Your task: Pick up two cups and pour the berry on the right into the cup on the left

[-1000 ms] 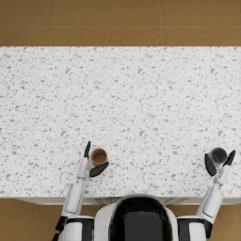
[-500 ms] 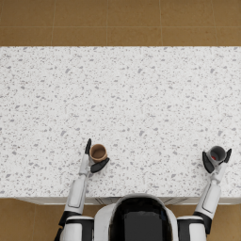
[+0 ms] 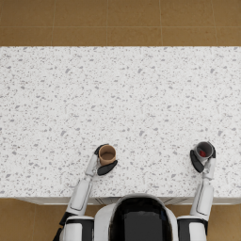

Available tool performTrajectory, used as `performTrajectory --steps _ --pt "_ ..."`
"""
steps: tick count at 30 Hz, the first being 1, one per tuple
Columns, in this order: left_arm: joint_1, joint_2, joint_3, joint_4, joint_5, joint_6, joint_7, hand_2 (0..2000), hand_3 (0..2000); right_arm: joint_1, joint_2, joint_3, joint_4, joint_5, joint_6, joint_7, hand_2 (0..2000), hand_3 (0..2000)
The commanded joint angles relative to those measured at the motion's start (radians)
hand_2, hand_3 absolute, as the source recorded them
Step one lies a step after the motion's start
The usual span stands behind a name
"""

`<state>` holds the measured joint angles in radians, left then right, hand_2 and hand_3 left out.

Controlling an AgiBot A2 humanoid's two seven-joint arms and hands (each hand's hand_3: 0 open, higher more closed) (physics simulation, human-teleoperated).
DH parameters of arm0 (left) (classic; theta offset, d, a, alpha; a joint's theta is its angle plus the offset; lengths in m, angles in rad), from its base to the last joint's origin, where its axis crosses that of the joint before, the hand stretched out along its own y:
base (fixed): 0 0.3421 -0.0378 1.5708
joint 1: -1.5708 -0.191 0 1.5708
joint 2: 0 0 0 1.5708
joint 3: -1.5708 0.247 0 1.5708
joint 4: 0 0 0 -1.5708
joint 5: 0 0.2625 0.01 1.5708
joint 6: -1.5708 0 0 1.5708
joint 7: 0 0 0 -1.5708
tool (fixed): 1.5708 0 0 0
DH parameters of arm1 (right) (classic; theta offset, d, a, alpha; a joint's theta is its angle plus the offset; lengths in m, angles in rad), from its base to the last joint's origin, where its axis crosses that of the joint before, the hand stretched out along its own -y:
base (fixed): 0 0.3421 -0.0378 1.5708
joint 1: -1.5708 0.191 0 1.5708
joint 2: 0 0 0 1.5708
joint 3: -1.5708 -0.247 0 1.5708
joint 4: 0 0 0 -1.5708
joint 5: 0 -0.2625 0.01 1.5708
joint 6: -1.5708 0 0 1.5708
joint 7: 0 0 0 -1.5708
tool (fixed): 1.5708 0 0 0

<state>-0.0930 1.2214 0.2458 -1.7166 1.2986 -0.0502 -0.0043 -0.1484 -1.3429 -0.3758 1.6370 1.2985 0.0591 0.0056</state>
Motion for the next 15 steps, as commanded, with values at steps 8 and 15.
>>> performTrajectory --steps 8,15 --pt "0.153 0.126 0.088 0.012 0.000 0.012 0.003 2000 1280 0.092 0.021 0.286 0.219 0.000 0.006 -0.001 2000 1280" --pt "0.194 0.171 0.129 0.022 0.094 0.014 0.002 2000 1280 0.211 0.001 0.370 0.262 0.094 0.012 -0.002 2000 1280"
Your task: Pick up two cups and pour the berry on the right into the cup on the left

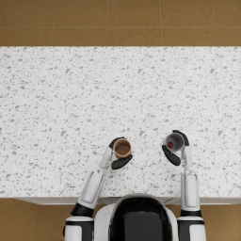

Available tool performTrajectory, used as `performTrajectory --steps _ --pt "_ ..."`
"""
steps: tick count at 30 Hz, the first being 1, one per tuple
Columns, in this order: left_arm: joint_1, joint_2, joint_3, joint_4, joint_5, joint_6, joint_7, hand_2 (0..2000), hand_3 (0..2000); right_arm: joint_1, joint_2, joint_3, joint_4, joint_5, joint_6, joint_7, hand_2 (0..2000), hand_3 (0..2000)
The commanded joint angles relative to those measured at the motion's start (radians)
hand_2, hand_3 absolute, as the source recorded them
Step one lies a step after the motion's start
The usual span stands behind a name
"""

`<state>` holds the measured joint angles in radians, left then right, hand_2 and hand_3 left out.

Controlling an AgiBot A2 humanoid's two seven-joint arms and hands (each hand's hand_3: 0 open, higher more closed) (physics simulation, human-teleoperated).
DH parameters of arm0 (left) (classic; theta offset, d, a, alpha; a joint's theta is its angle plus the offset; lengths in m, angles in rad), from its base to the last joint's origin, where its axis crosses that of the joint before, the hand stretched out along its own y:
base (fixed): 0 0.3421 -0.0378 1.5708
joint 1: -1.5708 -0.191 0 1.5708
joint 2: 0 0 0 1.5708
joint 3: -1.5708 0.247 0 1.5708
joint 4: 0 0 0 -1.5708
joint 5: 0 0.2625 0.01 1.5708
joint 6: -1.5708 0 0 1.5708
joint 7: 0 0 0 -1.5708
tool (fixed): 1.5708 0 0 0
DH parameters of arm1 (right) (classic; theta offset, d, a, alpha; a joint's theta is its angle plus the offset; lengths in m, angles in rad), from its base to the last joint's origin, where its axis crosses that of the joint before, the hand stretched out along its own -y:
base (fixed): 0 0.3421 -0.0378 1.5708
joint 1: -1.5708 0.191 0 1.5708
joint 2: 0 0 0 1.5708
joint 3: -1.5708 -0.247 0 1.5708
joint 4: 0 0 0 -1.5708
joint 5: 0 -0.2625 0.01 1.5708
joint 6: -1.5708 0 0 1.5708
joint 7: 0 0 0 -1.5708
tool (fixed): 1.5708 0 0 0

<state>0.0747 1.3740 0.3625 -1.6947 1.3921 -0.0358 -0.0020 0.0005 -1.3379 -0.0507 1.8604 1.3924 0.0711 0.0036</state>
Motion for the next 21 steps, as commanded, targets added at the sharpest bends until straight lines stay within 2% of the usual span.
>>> performTrajectory --steps 1,6,10,21 --pt "0.028 0.021 0.012 -0.005 0.032 0.000 0.000 2000 1280 0.077 -0.009 0.061 0.048 0.032 0.000 0.000 2000 1280" --pt "0.041 0.041 0.032 -0.011 0.097 -0.001 0.000 2000 1280 0.165 -0.055 0.168 0.059 0.190 0.004 0.000 2000 1280" --pt "0.047 0.052 0.041 0.016 0.108 -0.002 0.000 2000 1280 0.199 -0.077 0.192 0.059 0.317 0.010 0.001 2000 1280" --pt "0.057 0.077 0.068 0.062 0.111 -0.003 0.000 2000 1280 0.217 -0.100 0.226 0.084 0.668 0.018 0.002 2000 1280"
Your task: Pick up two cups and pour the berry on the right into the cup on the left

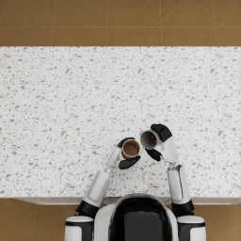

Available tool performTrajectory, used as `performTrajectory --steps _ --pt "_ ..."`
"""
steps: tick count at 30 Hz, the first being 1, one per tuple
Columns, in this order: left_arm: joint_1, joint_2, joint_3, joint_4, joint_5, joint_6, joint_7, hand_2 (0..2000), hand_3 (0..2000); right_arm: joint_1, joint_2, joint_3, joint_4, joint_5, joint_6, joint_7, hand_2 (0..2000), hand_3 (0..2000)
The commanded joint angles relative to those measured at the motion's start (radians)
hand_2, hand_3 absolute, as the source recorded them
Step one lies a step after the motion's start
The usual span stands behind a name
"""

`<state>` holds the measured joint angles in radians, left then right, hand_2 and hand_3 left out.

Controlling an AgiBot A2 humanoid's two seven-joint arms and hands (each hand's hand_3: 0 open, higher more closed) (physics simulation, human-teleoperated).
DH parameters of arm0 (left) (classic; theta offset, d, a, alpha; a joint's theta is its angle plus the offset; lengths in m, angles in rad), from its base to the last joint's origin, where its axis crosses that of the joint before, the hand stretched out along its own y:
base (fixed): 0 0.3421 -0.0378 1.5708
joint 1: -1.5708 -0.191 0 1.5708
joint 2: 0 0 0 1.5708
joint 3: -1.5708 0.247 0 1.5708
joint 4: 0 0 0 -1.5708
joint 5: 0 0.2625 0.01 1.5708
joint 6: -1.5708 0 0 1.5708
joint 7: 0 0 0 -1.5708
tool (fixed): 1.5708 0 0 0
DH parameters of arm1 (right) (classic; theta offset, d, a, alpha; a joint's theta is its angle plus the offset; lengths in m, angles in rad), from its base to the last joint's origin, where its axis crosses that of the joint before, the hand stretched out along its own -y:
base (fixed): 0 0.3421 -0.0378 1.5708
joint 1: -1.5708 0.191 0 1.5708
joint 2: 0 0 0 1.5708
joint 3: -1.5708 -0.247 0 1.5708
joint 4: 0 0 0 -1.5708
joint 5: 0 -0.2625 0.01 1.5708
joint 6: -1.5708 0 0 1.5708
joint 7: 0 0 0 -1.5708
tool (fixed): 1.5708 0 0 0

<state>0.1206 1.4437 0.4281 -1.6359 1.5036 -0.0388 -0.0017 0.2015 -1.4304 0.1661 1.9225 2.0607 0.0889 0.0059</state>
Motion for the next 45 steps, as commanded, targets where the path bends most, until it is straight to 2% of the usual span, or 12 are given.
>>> performTrajectory --steps 1,18,21,30,34,45 --pt "0.010 0.008 0.005 -0.003 0.000 0.000 0.000 2000 1280 0.015 -0.009 0.013 0.027 0.032 0.002 0.000 2000 1280" --pt "0.007 0.031 -0.007 0.023 0.000 -0.002 0.001 2000 1280 0.015 -0.030 0.064 0.112 0.578 0.015 0.003 2000 1280" --pt "0.007 0.034 -0.010 0.020 0.000 -0.002 0.001 2000 1280 0.013 -0.032 0.076 0.125 0.630 0.015 0.003 2000 1280" --pt "0.002 0.043 -0.015 0.011 0.000 -0.002 0.001 2000 1280 0.006 -0.039 0.083 0.149 0.919 0.014 0.004 2000 1280" --pt "0.008 0.051 -0.019 0.021 0.000 -0.002 0.001 2000 1280 0.003 -0.042 0.086 0.158 0.979 0.014 0.005 2000 1280" --pt "0.017 0.069 -0.014 0.059 0.000 -0.003 0.001 2000 1280 -0.008 -0.051 0.099 0.160 1.322 0.015 0.005 2000 1280"
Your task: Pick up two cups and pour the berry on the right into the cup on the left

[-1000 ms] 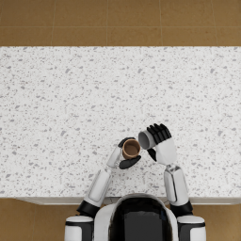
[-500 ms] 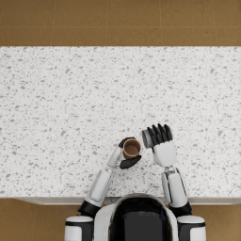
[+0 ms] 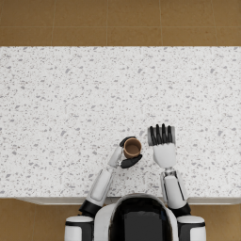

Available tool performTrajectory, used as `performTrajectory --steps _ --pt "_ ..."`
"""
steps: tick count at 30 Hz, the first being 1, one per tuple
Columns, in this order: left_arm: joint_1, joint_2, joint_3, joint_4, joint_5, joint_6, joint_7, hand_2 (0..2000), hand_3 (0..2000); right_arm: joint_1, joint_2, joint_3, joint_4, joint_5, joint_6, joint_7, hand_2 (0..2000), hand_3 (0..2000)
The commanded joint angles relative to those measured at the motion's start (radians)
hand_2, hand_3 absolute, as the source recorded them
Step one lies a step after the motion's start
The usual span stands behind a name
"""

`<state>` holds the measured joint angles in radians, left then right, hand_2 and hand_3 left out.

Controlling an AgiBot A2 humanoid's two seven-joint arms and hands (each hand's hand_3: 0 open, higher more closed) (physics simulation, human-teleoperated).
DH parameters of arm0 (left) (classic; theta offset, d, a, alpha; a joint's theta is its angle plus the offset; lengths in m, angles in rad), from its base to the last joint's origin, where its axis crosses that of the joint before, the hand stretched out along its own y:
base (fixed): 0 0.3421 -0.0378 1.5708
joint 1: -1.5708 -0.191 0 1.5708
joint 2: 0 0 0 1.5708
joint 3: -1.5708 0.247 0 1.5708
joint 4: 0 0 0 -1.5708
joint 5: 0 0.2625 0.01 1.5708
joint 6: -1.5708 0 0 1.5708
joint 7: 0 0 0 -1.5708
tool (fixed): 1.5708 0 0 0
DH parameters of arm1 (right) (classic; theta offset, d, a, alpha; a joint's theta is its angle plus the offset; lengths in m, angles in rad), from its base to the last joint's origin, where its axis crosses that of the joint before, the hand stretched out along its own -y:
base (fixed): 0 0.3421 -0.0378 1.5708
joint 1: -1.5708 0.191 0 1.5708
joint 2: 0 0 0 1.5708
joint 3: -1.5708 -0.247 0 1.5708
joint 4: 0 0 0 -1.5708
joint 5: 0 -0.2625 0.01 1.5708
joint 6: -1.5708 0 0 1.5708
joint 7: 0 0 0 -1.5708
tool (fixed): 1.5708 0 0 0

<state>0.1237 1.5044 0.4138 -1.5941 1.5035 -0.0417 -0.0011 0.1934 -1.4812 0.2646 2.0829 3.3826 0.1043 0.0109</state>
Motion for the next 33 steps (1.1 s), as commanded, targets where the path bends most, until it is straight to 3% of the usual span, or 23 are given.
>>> performTrajectory --steps 1,12,13,14,16,33 --pt "0.015 0.010 0.003 0.019 0.000 0.000 0.000 2000 1280 0.000 0.000 0.000 0.000 0.016 -0.001 0.000 2000 1280" --pt "0.034 0.032 0.008 0.061 0.000 0.002 0.000 2000 1280 0.000 -0.001 0.001 0.001 0.057 -0.005 0.000 2000 1280" --pt "0.035 0.034 0.002 0.064 0.000 0.002 0.000 2000 1280 0.011 -0.017 0.069 0.008 0.057 -0.005 0.000 2000 1280" --pt "0.031 0.032 -0.001 0.055 0.000 0.003 0.000 2000 1280 0.000 -0.004 0.020 0.000 0.058 -0.005 -0.001 2000 1280" --pt "0.026 0.031 -0.004 0.046 0.000 0.004 0.000 2000 1280 0.002 -0.010 0.058 0.009 0.057 -0.003 -0.001 2000 1280" --pt "0.012 0.027 -0.010 0.055 0.000 0.003 0.000 2000 1280 -0.009 -0.006 0.060 0.000 0.058 0.005 0.000 2000 1280"
